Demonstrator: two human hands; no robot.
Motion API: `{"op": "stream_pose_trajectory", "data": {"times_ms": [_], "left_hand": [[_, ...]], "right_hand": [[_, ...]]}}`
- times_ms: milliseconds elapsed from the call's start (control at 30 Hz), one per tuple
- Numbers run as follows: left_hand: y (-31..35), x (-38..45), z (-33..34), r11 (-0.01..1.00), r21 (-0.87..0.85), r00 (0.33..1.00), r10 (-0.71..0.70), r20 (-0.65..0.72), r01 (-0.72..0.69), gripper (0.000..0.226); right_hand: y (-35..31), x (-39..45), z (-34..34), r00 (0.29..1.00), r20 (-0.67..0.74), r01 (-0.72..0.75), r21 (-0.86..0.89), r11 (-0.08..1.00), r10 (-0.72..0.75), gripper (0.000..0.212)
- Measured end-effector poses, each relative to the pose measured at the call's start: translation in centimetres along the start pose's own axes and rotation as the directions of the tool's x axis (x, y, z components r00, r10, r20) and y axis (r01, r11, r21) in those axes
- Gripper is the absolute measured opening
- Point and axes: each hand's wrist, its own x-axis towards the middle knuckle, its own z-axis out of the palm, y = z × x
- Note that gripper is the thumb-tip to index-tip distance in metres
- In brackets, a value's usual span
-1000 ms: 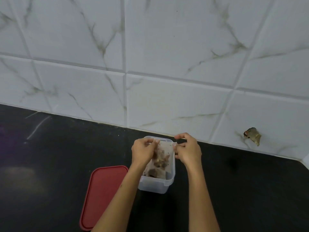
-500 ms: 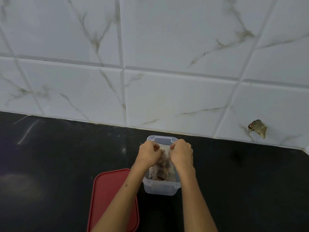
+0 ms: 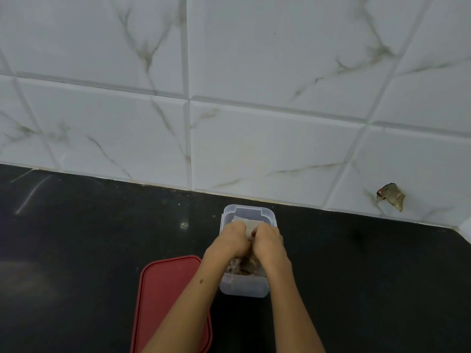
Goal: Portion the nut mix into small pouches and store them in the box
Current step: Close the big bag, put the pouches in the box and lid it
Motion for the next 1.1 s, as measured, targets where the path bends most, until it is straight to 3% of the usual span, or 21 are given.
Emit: {"op": "stream_pose_trajectory", "data": {"times_ms": [133, 233, 367, 433, 500, 567, 633, 700, 767, 900, 1100], "left_hand": [[0.0, -0.2, 0.1, 1.000, 0.031, 1.000, -0.001, -0.011, 0.002, 0.025], [-0.3, -0.8, -0.4, 1.000, -0.011, 0.995, 0.025, -0.101, -0.027, 0.032], [-1.7, -2.9, -2.3, 0.984, -0.129, 0.927, 0.065, -0.368, -0.121, 0.038], [-3.1, -4.3, -3.3, 0.985, -0.150, 0.871, 0.001, -0.491, -0.085, 0.033], [-4.8, -5.7, -3.8, 0.985, -0.175, 0.828, -0.111, -0.550, 0.016, 0.029], [-6.4, -7.1, -3.9, 0.971, -0.174, 0.812, -0.234, -0.535, 0.166, 0.030], [-7.8, -8.0, -3.8, 0.930, -0.157, 0.808, -0.367, -0.461, 0.333, 0.036], [-9.0, -8.8, -3.6, 0.872, -0.130, 0.795, -0.484, -0.365, 0.472, 0.042], [-9.9, -9.2, -3.5, 0.821, -0.104, 0.772, -0.565, -0.291, 0.562, 0.046], [-11.7, -9.6, -3.4, 0.749, -0.043, 0.731, -0.656, -0.187, 0.661, 0.048], [-13.5, -9.4, -3.1, 0.729, -0.019, 0.724, -0.682, -0.103, 0.684, 0.047]], "right_hand": [[0.1, -0.1, 0.0, 0.998, 0.026, 0.055, -0.096, 0.994, -0.052, 0.028], [0.1, -0.6, -0.3, 0.994, -0.028, 0.099, -0.153, 0.983, -0.104, 0.030], [-1.1, -3.0, -0.7, 0.941, -0.276, 0.224, 0.064, 0.973, -0.198, 0.032], [-1.9, -5.3, 0.3, 0.870, -0.445, 0.338, 0.226, 0.913, -0.212, 0.030], [-2.6, -7.7, 1.6, 0.829, -0.507, 0.422, 0.291, 0.859, -0.235, 0.026], [-3.1, -9.1, 3.4, 0.865, -0.383, 0.435, 0.251, 0.865, -0.324, 0.026], [-3.4, -9.3, 5.2, 0.906, -0.151, 0.416, 0.153, 0.896, -0.395, 0.029], [-3.8, -9.3, 6.6, 0.927, 0.065, 0.367, 0.041, 0.929, -0.369, 0.031], [-4.0, -9.4, 7.7, 0.941, 0.191, 0.295, -0.050, 0.954, -0.280, 0.031], [-3.9, -9.6, 9.5, 0.954, 0.275, 0.161, -0.130, 0.978, -0.121, 0.039], [-4.1, -9.4, 11.2, 0.959, 0.281, 0.094, -0.222, 0.970, -0.029, 0.051]]}}
